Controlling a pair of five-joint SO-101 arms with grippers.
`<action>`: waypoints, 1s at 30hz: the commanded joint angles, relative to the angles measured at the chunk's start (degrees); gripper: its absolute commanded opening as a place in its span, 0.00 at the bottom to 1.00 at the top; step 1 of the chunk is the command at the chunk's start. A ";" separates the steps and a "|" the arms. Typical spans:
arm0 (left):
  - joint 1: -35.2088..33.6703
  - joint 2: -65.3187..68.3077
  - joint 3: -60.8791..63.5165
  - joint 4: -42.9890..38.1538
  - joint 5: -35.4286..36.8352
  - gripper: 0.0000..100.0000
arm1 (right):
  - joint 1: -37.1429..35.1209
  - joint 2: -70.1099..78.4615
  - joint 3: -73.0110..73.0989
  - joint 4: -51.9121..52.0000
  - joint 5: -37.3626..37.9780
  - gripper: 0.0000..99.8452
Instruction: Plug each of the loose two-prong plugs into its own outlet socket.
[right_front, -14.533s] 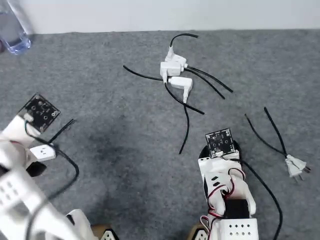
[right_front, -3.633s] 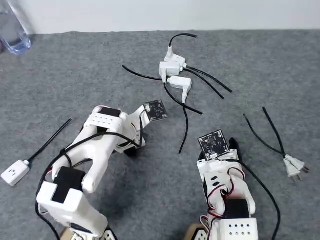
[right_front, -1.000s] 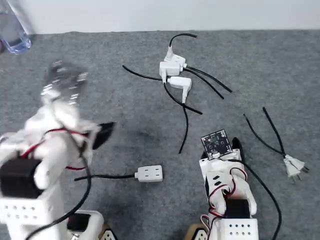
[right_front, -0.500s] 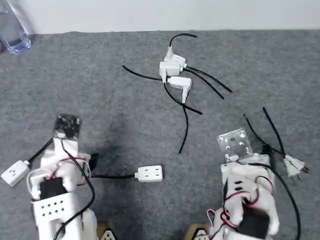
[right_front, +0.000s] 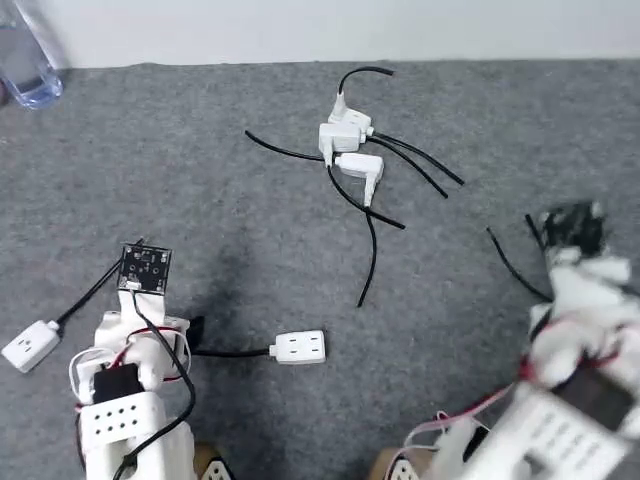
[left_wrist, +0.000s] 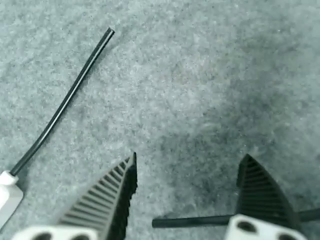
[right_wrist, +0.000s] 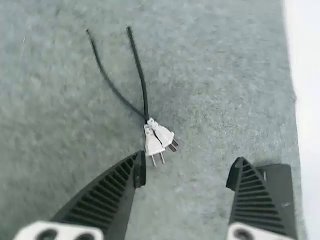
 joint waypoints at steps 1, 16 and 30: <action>0.26 -0.53 -0.13 -1.85 0.62 0.31 | 2.07 23.34 -19.25 4.70 6.59 0.26; 2.29 -0.62 0.48 -2.20 0.26 0.31 | 3.47 78.02 -52.40 13.41 29.45 0.26; 2.46 -0.62 0.48 -2.20 0.18 0.31 | 5.76 87.43 -53.63 8.66 35.08 0.26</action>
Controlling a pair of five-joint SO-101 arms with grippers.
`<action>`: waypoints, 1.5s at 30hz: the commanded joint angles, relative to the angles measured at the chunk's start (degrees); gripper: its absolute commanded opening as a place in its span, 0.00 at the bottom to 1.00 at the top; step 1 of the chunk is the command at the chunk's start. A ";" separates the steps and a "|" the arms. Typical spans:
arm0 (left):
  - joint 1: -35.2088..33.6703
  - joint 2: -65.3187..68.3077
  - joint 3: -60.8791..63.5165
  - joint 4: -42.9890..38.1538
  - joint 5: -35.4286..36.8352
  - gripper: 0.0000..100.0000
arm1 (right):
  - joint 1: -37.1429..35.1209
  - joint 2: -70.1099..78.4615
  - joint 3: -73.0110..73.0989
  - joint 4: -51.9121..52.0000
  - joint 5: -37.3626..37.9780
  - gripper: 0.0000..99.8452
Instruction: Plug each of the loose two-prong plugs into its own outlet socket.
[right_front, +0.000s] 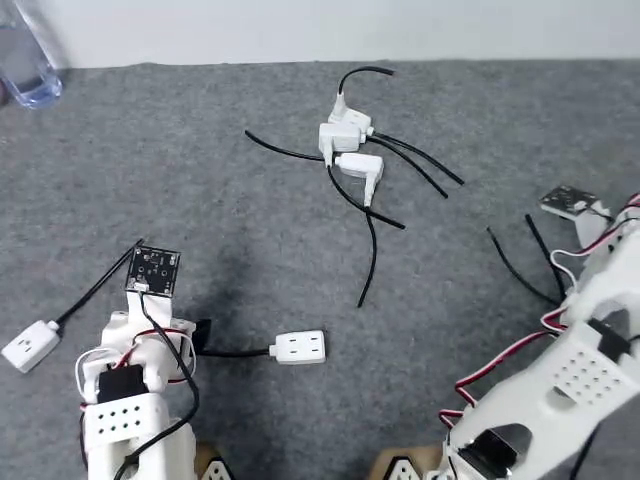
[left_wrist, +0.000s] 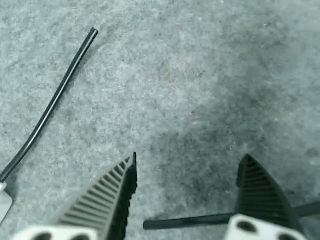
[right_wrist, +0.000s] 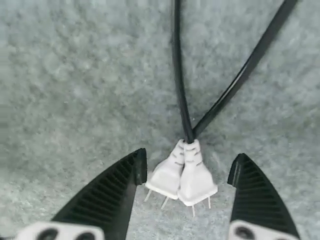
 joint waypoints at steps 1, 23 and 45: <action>0.44 -0.62 -0.48 -1.76 0.18 0.31 | 1.89 0.22 -2.99 -1.19 2.46 0.26; 0.62 -0.62 -0.40 -1.85 0.18 0.31 | 5.58 16.48 -17.41 -0.66 4.31 0.01; 0.70 -0.62 -0.22 -2.46 0.26 0.31 | 0.84 -13.05 -17.05 12.18 -31.65 0.01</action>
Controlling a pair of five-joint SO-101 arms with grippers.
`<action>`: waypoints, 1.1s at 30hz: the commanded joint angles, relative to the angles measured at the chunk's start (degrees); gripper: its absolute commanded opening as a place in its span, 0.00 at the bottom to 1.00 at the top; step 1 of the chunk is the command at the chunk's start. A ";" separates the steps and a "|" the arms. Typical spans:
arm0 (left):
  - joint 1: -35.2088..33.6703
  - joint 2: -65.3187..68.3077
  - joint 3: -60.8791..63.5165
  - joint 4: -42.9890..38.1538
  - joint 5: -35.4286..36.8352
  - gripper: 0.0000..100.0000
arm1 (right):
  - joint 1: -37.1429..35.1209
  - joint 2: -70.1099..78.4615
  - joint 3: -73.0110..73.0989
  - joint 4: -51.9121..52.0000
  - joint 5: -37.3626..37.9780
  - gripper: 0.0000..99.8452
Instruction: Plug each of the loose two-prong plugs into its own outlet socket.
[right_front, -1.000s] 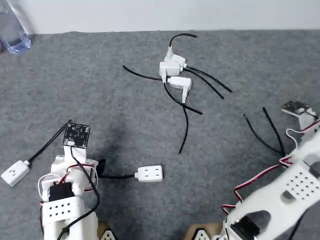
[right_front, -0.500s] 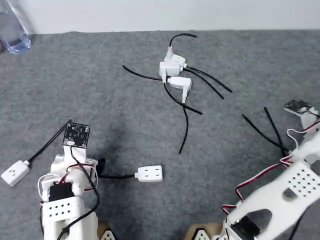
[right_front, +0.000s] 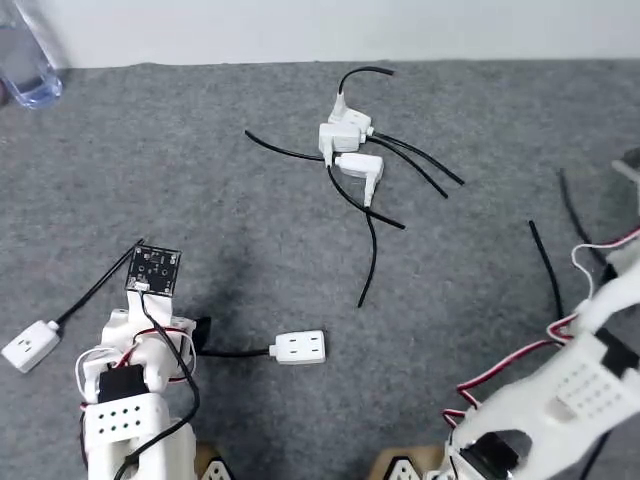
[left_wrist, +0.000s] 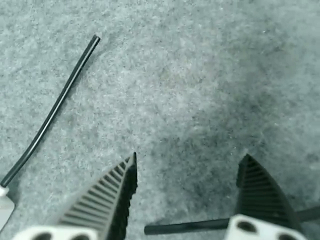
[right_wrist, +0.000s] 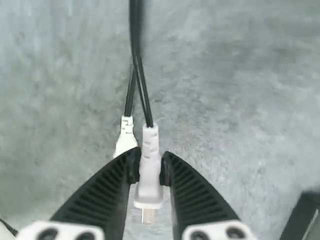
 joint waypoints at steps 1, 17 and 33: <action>0.44 -0.62 -0.22 -1.41 0.26 0.31 | -2.07 -6.46 -0.97 2.68 -8.26 0.01; 0.44 -0.62 -0.22 -1.41 0.26 0.31 | -24.92 -7.25 27.87 2.51 -66.73 0.01; 0.53 -0.62 -0.22 -1.41 0.26 0.31 | -43.91 -4.88 31.12 -4.79 -96.44 0.01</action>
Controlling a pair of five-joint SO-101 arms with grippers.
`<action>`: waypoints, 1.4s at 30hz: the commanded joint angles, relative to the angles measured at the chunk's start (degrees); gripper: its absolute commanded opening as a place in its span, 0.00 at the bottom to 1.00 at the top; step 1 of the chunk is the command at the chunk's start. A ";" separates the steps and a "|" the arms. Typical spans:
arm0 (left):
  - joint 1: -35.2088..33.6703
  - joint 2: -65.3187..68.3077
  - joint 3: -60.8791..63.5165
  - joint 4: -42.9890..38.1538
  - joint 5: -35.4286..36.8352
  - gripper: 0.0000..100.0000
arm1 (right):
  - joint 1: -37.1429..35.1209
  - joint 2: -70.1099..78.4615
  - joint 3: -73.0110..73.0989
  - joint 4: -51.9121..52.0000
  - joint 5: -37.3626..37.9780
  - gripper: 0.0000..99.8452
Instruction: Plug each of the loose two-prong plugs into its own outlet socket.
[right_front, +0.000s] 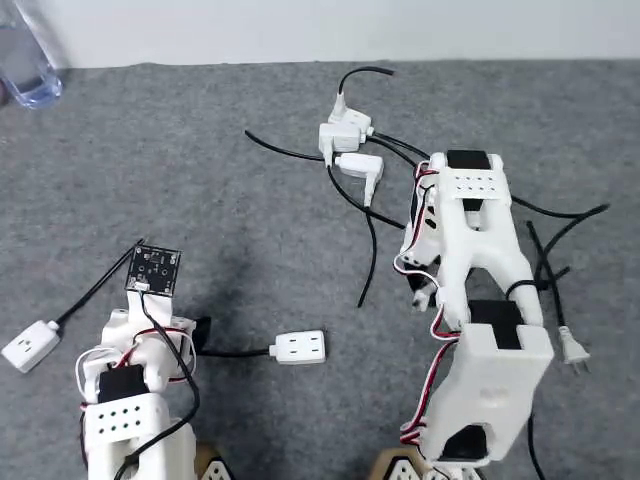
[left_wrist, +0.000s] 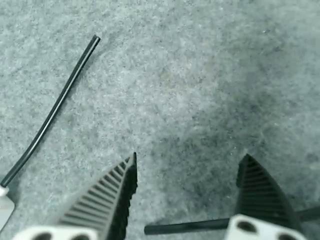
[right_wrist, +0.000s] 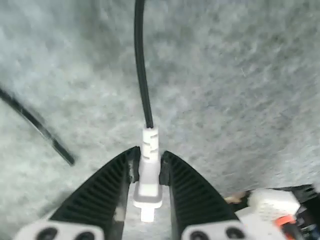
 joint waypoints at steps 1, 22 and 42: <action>0.53 -0.62 -0.22 -1.41 0.26 0.31 | -0.66 -0.40 0.62 -3.30 -7.47 0.01; 0.53 -0.62 -0.22 -1.49 0.26 0.31 | -6.46 10.07 -11.25 4.09 30.59 0.01; 0.53 -0.62 -0.22 -1.49 0.26 0.31 | -7.16 5.93 -5.01 5.05 65.32 0.01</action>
